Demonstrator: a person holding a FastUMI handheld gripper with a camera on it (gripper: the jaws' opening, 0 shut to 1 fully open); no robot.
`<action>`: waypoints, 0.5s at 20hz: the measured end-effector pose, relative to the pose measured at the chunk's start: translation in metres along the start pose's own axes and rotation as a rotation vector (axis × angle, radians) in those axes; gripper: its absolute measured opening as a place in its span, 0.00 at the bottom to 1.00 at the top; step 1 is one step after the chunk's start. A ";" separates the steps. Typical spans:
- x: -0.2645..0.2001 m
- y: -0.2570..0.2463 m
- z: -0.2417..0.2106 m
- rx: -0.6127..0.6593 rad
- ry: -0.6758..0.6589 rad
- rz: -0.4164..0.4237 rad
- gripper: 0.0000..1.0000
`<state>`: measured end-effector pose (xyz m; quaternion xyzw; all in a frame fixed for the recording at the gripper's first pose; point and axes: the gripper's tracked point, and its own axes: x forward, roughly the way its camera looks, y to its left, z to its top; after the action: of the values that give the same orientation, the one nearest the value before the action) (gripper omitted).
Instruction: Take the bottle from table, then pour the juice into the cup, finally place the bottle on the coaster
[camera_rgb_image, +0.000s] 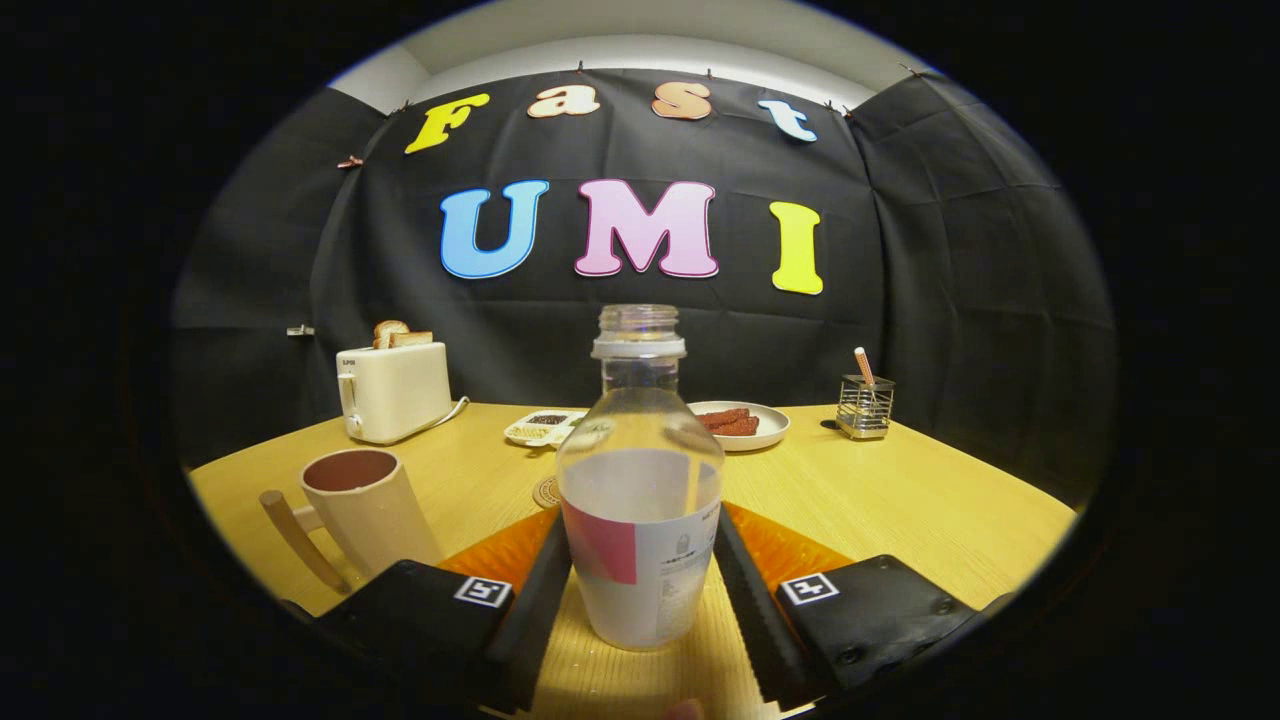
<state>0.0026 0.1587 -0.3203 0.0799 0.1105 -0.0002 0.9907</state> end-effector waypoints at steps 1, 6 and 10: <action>-0.002 0.000 0.002 -0.007 0.000 0.000 0.78; -0.003 -0.008 0.026 -0.147 0.058 -0.047 0.73; -0.009 -0.010 0.068 -0.289 0.116 -0.052 0.70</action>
<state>0.0084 0.1382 -0.2544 -0.0667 0.1686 -0.0055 0.9834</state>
